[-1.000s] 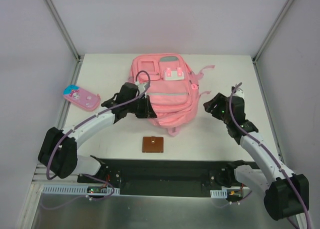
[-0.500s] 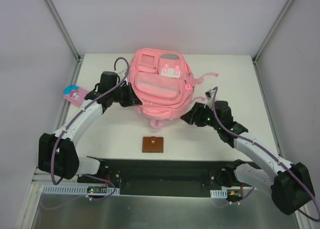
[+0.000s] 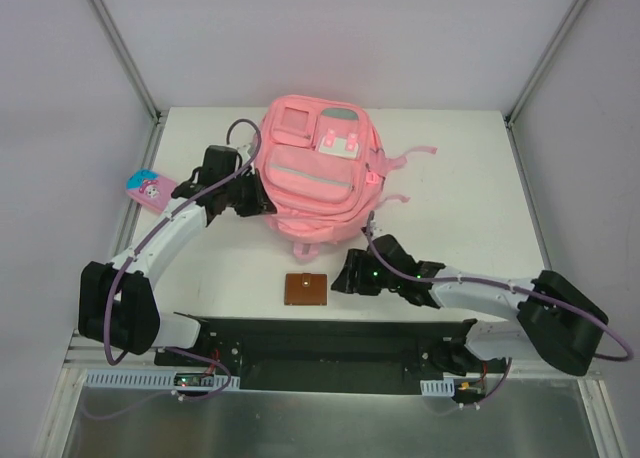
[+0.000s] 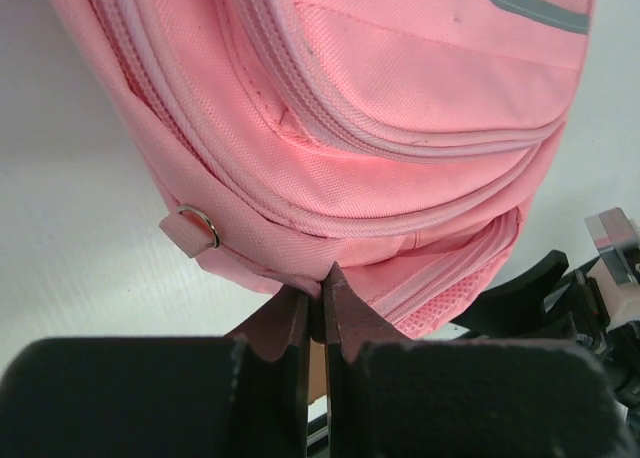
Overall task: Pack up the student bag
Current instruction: Move the personal item to the center of the board.
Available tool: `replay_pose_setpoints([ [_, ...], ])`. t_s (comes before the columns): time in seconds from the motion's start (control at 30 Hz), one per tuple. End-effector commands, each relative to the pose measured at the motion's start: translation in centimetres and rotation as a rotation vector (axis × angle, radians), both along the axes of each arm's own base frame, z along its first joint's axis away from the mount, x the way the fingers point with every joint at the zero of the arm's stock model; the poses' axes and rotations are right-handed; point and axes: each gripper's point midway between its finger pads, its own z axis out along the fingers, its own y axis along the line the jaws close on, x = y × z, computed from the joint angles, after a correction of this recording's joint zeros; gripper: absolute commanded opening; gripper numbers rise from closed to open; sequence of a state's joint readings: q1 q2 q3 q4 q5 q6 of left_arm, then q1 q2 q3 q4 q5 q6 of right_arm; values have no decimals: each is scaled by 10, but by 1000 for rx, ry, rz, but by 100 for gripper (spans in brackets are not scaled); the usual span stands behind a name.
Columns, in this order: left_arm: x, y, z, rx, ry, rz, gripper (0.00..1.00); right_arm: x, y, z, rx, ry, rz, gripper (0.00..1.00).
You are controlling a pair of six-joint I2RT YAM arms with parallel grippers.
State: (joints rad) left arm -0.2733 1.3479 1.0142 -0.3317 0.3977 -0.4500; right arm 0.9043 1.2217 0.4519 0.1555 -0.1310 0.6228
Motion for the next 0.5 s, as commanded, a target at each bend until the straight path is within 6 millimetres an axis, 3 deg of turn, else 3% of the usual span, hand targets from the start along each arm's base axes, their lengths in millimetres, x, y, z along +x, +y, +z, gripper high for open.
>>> replay_pose_setpoints([
  [0.0, 12, 13, 8, 42, -128, 31, 0, 12, 34, 15, 22, -40, -59, 56],
  [0.17, 3, 14, -5, 42, -85, 28, 4, 14, 42, 10, -40, -79, -67, 59],
  [0.23, 1, 15, -11, 45, -68, 32, 13, 16, 42, 5, -76, -66, -84, 59],
  [0.3, -1, 15, -15, 44, -58, 31, 24, 17, 42, 1, -92, -56, -94, 58],
  [0.33, -2, 15, -16, 47, -54, 32, 42, 17, 43, 0, -108, -53, -100, 58],
  [0.47, -7, 17, -16, 48, -53, 37, 75, 16, 41, -5, -158, -38, -109, 56],
])
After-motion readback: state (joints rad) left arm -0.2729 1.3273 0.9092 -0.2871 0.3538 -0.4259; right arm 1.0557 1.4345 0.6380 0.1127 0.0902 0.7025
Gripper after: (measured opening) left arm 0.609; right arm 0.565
